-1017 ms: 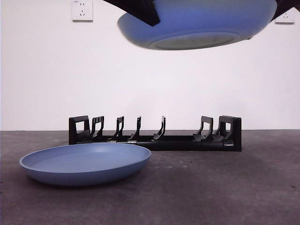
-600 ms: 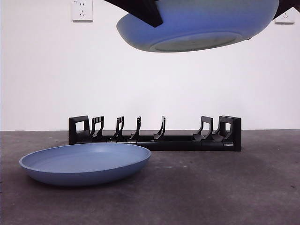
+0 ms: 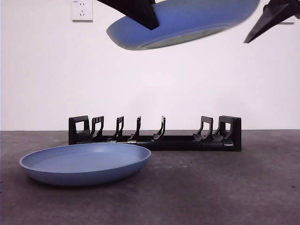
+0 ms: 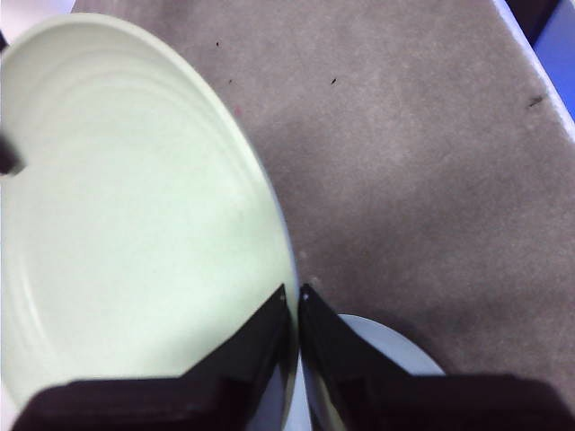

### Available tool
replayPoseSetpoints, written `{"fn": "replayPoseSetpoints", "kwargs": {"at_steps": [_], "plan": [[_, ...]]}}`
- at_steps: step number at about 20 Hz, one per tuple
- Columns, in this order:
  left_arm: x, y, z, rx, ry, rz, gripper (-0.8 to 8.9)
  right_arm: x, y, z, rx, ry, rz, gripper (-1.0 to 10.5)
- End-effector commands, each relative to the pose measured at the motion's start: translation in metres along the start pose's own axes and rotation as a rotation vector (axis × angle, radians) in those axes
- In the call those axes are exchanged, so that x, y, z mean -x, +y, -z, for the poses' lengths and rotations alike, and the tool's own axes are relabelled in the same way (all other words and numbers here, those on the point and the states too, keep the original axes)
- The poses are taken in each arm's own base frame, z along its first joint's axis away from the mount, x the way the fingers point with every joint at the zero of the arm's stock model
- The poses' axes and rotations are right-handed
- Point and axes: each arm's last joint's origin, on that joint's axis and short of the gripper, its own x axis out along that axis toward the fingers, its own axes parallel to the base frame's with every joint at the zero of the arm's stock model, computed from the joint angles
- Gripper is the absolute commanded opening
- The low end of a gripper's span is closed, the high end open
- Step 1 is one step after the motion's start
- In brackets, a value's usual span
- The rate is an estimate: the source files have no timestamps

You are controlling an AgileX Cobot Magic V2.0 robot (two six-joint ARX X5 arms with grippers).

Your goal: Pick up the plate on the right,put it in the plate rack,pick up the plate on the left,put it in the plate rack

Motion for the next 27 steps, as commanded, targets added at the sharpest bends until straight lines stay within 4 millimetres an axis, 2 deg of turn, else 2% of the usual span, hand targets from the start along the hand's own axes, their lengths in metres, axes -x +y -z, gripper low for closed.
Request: {"fn": "replayPoseSetpoints", "kwargs": {"at_steps": [1,5,7,10,12,14,18,23,27], "plan": [[0.001,-0.001,0.000,0.052,-0.021,0.020,-0.06,0.021,0.008,-0.009,0.037,-0.122,0.004,3.6],[0.000,0.001,0.004,0.154,-0.053,0.050,-0.06,0.061,0.027,-0.017,0.095,-0.325,0.021,3.6],[-0.003,0.009,0.011,0.263,-0.076,0.040,-0.06,0.097,0.043,-0.015,0.131,-0.493,0.085,3.6],[-0.006,0.036,0.026,0.548,-0.212,-0.049,-0.06,0.137,0.060,0.003,0.166,-0.642,0.148,3.5],[-0.003,0.060,0.042,0.778,-0.389,-0.103,-0.06,0.145,0.065,0.017,0.183,-0.631,0.154,3.5],[0.003,0.083,0.063,0.960,-0.559,-0.149,-0.06,0.143,0.064,0.028,0.192,-0.545,0.169,3.5],[0.010,0.103,0.091,1.124,-0.682,-0.207,-0.07,0.133,0.060,0.036,0.172,-0.429,0.158,3.5],[0.007,0.114,0.129,1.250,-0.709,-0.221,-0.07,0.115,0.053,0.036,0.161,-0.363,0.087,3.5],[-0.013,0.117,0.162,1.350,-0.654,-0.236,-0.07,0.090,0.042,0.036,0.136,-0.287,0.039,3.5]]}}
